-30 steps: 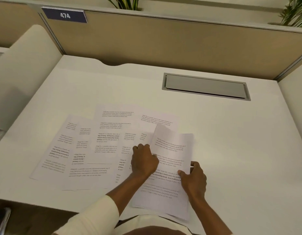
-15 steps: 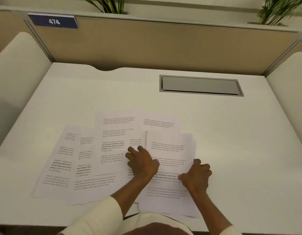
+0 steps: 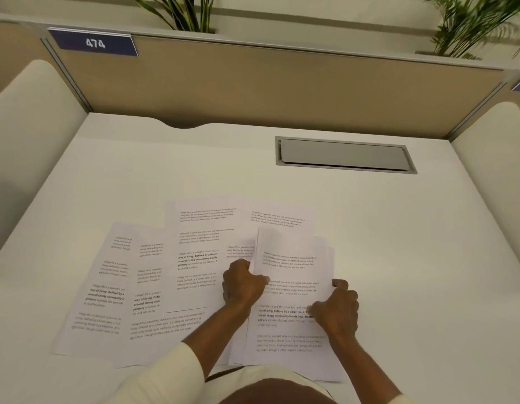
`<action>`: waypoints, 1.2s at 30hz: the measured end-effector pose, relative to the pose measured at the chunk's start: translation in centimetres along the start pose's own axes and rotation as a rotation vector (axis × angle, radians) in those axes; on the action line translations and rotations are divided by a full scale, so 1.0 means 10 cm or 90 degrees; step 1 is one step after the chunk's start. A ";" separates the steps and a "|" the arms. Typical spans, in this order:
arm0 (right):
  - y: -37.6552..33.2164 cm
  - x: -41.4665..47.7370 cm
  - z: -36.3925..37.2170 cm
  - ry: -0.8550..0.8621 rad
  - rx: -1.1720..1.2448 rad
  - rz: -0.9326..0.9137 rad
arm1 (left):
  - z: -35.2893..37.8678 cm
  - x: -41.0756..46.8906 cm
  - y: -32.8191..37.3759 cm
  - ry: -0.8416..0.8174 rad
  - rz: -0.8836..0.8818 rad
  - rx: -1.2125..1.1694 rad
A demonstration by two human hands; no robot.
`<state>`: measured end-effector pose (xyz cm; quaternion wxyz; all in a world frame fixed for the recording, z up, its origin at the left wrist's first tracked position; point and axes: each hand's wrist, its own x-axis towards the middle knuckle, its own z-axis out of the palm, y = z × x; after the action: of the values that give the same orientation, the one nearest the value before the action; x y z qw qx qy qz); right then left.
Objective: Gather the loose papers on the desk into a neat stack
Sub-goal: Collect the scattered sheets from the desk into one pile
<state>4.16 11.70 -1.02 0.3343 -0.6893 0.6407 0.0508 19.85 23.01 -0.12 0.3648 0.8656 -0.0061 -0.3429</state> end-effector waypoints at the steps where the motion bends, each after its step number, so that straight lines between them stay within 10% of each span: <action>1: -0.01 0.00 0.00 -0.002 0.010 0.001 | 0.00 -0.01 -0.01 0.008 -0.005 -0.031; 36: -0.31 0.01 0.26 -0.018 -0.098 -0.111 | -0.15 0.02 -0.12 0.117 -0.054 0.222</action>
<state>7.99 12.82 -1.83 0.2922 -0.7652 0.5680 0.0802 20.60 24.73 -0.24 0.1938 0.9428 0.0044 -0.2711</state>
